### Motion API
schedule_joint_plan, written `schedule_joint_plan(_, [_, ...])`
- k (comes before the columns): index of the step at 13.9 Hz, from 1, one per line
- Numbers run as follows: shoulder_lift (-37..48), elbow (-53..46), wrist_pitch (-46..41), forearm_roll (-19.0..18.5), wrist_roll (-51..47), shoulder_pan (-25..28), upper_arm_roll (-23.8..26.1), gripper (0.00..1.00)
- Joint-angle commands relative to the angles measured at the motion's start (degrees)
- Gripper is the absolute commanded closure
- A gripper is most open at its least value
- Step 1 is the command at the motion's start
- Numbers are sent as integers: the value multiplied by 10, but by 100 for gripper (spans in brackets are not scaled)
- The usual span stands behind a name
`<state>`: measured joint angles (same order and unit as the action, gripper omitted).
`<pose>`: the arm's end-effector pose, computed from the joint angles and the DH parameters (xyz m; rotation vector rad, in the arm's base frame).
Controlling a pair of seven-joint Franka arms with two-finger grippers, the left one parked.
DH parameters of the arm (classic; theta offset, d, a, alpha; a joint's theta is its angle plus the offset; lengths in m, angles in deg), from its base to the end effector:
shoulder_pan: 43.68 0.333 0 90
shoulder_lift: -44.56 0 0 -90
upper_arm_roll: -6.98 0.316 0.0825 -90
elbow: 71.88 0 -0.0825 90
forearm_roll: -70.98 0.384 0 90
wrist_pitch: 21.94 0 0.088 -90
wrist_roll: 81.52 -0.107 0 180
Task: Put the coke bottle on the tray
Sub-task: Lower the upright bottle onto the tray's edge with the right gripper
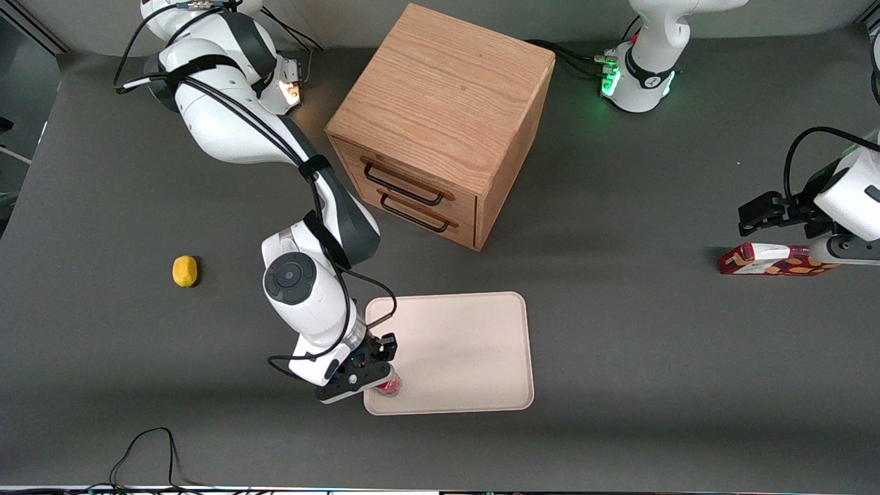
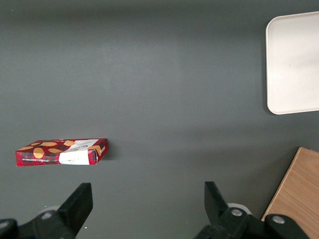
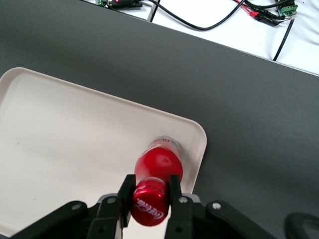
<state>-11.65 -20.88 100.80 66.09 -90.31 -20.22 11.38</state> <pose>0.7329 0.3524 0.3269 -3.0065 -0.4950 -0.4063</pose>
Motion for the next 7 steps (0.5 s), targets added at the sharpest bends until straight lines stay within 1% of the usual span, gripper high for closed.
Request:
schedule_joint_plan(1, [-3,-17,-3,-16,-10,5,-3,100])
schedule_joint_plan(7, [-3,-17,-31,-15,-8,5,-3,100])
